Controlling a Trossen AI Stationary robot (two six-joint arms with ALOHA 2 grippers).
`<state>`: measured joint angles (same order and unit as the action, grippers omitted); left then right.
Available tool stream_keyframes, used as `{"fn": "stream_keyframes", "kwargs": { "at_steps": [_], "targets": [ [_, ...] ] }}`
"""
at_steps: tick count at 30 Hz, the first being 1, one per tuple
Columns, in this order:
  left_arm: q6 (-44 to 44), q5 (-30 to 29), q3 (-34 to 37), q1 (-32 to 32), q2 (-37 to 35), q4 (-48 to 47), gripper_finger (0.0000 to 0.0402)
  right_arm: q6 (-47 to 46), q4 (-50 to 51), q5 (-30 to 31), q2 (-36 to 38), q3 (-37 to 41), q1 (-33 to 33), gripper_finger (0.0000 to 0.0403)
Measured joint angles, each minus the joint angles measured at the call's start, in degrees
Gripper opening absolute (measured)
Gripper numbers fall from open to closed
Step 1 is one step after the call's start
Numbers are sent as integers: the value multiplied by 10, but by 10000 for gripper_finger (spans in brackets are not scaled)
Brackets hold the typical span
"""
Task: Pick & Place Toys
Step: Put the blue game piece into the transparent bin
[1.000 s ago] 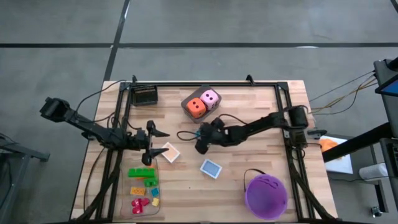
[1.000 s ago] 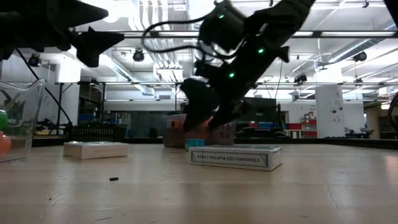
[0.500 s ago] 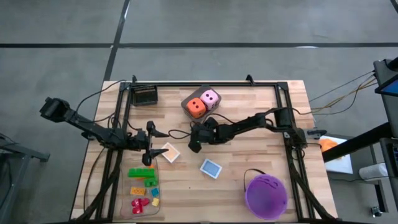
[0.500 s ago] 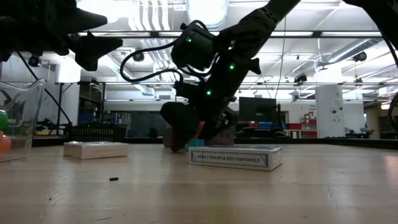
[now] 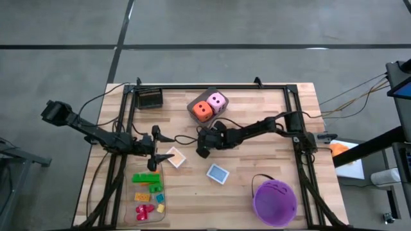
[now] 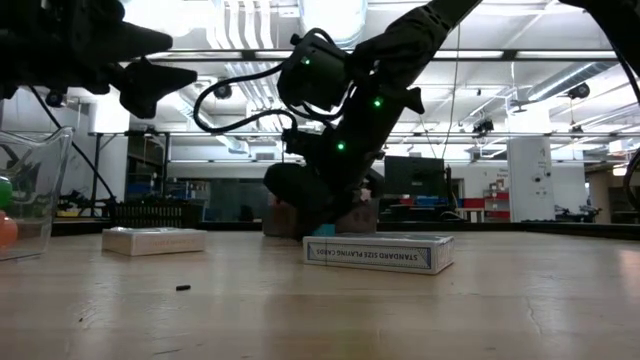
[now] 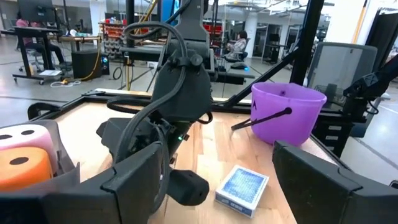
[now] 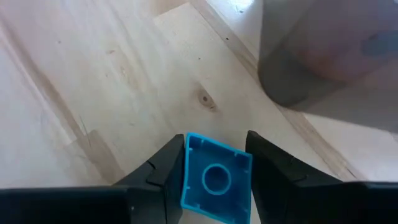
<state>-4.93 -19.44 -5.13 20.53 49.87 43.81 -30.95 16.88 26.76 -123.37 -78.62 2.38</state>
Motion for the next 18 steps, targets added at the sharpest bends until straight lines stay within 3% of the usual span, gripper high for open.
{"fn": "stream_keyframes", "kwargs": {
  "at_steps": [9,18],
  "targets": [
    [-16,0,18,0,0,-1,305,51,3,51,8,3,53,135],
    [-98,16,17,0,2,-8,305,253,-111,246,14,1,162,135]
  ]
}}
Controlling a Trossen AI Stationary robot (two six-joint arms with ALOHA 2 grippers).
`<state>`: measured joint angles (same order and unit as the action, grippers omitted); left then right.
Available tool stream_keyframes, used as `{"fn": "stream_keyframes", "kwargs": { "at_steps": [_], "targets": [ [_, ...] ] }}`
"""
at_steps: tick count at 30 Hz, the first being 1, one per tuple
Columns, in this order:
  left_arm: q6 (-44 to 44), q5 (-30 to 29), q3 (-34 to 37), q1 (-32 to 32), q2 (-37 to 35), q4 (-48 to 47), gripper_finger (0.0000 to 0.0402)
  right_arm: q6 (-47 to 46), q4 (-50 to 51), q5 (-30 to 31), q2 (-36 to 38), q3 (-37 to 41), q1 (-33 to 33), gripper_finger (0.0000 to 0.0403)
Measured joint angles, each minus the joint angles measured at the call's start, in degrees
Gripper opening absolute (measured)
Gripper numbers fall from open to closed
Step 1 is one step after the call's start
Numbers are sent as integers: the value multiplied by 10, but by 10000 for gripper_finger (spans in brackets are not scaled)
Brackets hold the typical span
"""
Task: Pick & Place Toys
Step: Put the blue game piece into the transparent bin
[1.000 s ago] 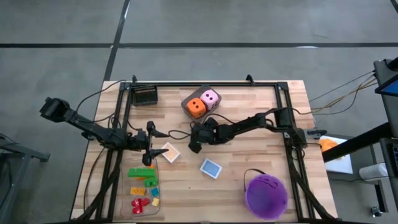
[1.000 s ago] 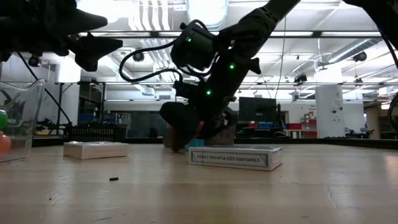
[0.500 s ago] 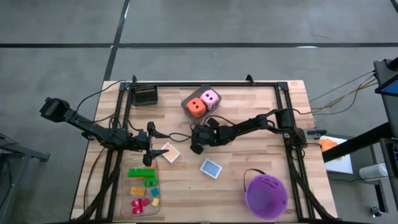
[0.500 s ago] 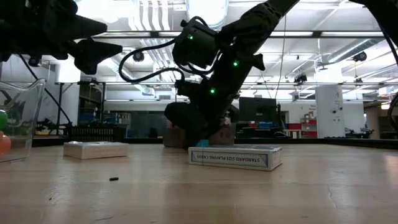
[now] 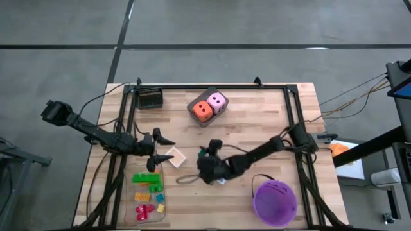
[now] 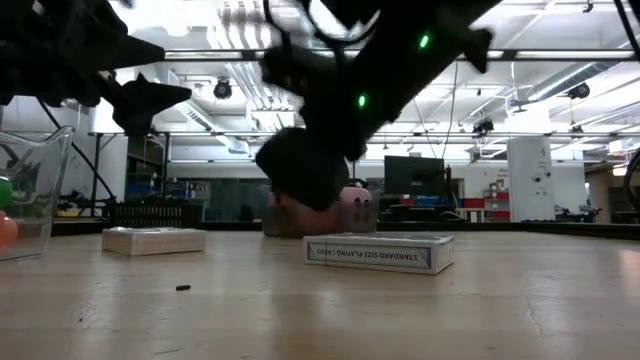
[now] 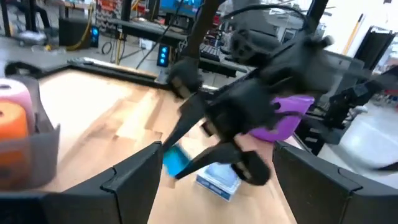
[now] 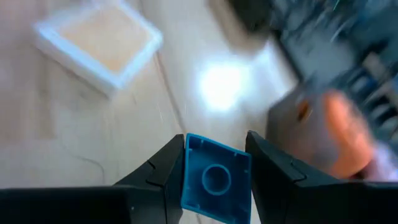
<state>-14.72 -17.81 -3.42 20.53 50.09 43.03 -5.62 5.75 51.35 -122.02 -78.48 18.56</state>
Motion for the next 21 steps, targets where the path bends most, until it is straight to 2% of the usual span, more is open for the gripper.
{"fn": "stream_keyframes", "kwargs": {
  "at_steps": [3,8,21],
  "targets": [
    [-29,1,-1,0,0,-9,305,95,-77,32,1,0,19,135],
    [-66,1,-7,0,6,-11,305,204,-171,40,1,-1,24,135],
    [-143,-2,-72,-13,150,-23,305,254,-173,19,2,-36,8,135]
  ]
}}
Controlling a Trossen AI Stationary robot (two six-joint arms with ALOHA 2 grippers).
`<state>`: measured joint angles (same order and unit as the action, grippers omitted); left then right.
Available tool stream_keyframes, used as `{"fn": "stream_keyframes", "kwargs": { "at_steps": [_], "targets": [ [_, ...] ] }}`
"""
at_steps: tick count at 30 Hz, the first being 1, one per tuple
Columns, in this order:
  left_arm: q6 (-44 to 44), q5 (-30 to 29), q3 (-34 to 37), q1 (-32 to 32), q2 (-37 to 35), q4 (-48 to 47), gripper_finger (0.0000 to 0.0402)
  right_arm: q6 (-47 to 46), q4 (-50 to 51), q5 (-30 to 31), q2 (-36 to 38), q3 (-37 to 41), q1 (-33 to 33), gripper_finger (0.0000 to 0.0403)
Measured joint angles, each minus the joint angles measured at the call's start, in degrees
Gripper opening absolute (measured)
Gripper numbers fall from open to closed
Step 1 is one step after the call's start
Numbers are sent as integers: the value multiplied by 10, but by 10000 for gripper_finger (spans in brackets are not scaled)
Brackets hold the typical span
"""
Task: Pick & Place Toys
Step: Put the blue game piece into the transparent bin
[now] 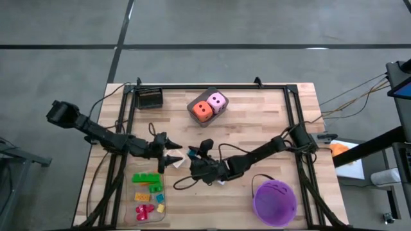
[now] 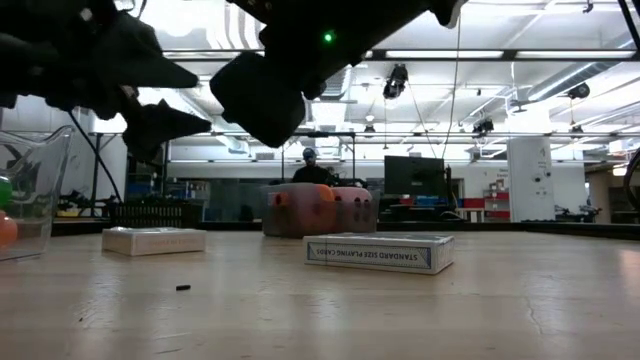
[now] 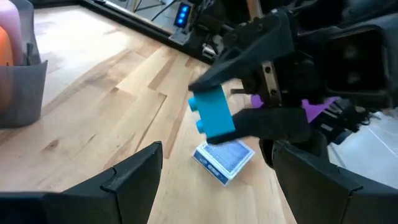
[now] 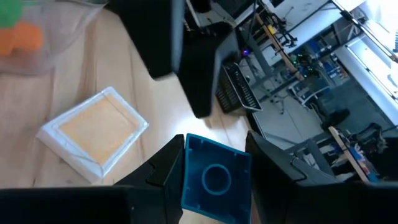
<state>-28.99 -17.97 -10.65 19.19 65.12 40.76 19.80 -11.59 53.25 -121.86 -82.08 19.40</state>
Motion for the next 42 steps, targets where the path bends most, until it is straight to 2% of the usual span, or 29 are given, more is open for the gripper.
{"fn": "stream_keyframes", "kwargs": {
  "at_steps": [10,20,27,30,32,39,42],
  "targets": [
    [4,6,-29,-15,31,-3,305,0,13,-8,0,-1,0,135],
    [4,35,-82,-38,109,-3,305,-5,9,-29,0,-2,0,135],
    [6,37,-98,-47,131,-2,301,-5,11,-29,0,-2,0,135],
    [6,36,-98,-48,131,-4,277,-5,10,-30,0,-2,0,135],
    [6,36,-98,-48,130,-6,247,-5,10,-32,0,-2,0,135],
    [-3,29,-98,-48,130,-10,93,2,9,-26,0,-2,0,132],
    [-3,28,-98,-49,130,-11,89,6,9,-23,0,-2,0,131]
  ]
}}
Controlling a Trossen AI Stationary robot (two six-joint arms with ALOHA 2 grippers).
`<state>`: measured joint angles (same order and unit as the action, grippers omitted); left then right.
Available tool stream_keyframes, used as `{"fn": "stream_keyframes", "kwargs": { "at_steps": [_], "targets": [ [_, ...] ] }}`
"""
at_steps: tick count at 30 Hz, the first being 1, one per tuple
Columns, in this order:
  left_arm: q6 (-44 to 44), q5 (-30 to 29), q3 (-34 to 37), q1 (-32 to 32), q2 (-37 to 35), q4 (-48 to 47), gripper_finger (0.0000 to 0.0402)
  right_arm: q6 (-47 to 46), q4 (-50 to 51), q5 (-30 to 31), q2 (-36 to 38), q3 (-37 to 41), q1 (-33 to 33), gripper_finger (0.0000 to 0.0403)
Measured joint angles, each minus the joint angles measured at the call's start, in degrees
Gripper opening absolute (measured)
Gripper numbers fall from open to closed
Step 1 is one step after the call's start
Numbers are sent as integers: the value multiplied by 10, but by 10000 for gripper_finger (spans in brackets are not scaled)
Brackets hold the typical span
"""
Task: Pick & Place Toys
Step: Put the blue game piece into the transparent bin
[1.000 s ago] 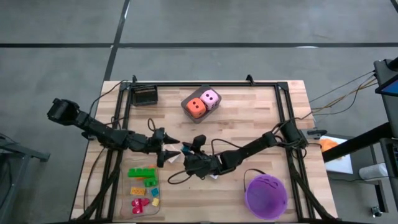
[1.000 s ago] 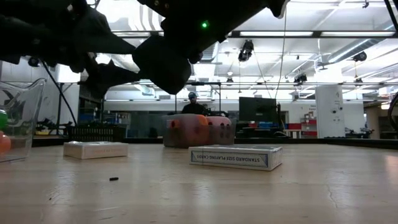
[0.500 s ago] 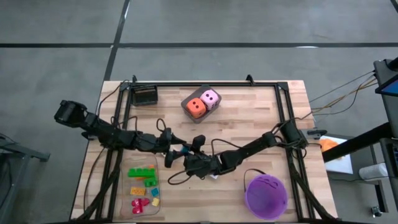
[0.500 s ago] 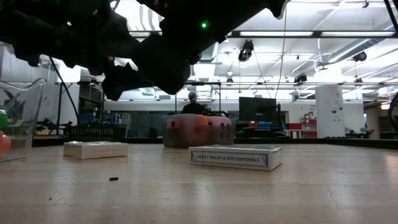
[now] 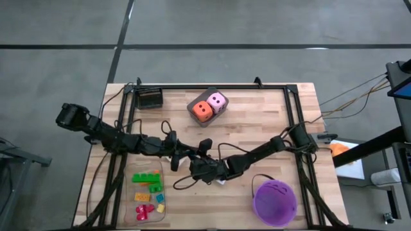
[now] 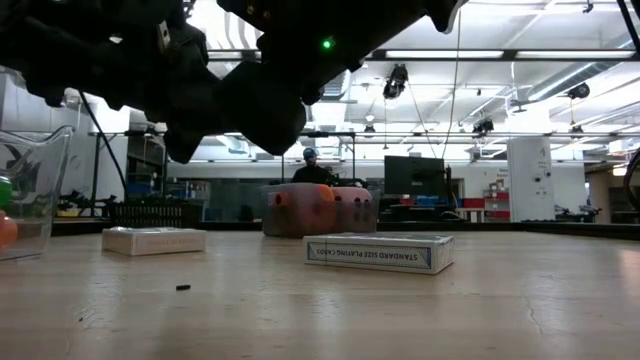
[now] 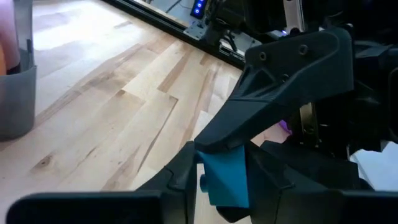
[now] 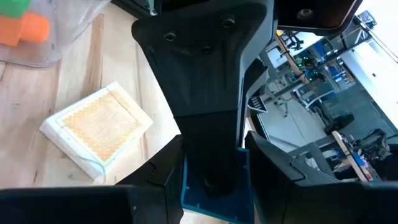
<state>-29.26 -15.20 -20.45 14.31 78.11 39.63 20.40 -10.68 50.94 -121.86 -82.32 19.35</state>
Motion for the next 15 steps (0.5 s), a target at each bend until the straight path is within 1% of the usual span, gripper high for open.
{"fn": "stream_keyframes", "kwargs": {
  "at_steps": [6,8,11,13,15],
  "targets": [
    [7,4,0,0,0,-4,89,0,0,1,0,0,1,134],
    [19,13,0,0,-2,-9,89,-2,-2,-3,0,0,2,162],
    [48,23,2,1,-4,-28,89,-9,-2,-7,0,-1,7,224],
    [50,26,3,2,-6,-38,88,-9,-2,-1,1,-1,11,261],
    [50,26,3,2,-13,-41,88,-8,2,3,2,-1,14,290]
  ]
}}
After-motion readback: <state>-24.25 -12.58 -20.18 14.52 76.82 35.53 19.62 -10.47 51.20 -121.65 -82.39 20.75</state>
